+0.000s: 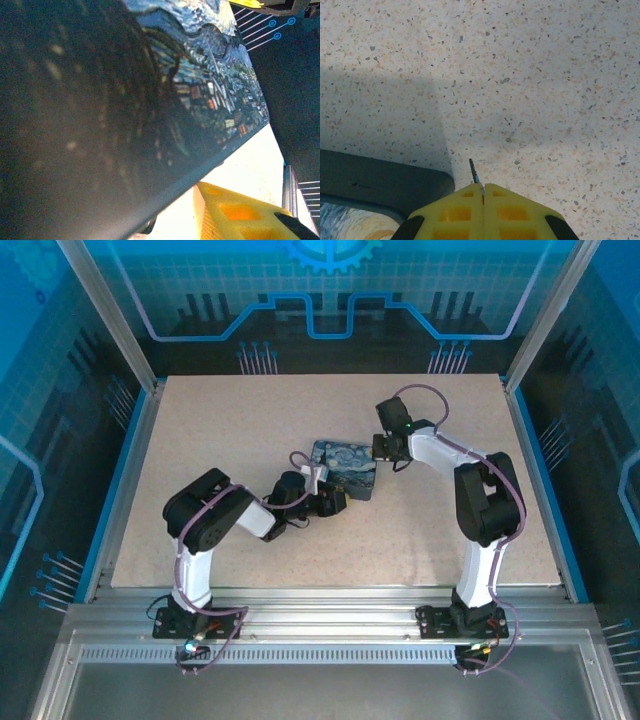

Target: Unlock the padlock with the key

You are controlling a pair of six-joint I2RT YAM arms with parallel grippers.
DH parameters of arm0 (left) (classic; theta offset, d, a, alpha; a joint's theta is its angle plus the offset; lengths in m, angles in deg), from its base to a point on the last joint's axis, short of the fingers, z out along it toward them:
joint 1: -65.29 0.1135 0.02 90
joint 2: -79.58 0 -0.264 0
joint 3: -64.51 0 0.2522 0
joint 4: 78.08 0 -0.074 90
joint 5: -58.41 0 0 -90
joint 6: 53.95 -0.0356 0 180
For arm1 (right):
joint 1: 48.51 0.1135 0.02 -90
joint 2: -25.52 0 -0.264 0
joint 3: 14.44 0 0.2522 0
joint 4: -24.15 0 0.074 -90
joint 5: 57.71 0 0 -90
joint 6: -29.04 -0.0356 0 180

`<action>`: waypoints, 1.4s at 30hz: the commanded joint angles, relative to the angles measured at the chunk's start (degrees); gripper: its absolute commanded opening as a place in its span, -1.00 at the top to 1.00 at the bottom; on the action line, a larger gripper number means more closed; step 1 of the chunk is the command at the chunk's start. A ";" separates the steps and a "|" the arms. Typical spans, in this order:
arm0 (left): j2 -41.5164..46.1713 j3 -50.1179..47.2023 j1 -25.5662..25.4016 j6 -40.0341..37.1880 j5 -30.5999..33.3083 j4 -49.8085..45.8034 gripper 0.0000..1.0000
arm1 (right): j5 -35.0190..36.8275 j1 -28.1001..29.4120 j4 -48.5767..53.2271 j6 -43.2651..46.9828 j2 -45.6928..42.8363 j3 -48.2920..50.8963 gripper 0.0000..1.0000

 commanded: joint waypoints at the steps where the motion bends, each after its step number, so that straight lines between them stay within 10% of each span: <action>1: 0.62 -2.00 0.71 -0.57 0.47 -5.59 0.34 | -1.02 1.06 1.31 -0.94 1.30 -0.71 1.00; 20: 2.20 -0.22 0.71 -4.43 0.89 -15.48 0.68 | -1.81 1.32 0.69 -0.94 1.12 -1.04 1.00; 42: 7.73 21.33 2.18 -6.82 -8.83 -62.69 1.00 | -3.17 -0.59 -0.63 0.43 -7.13 4.85 1.00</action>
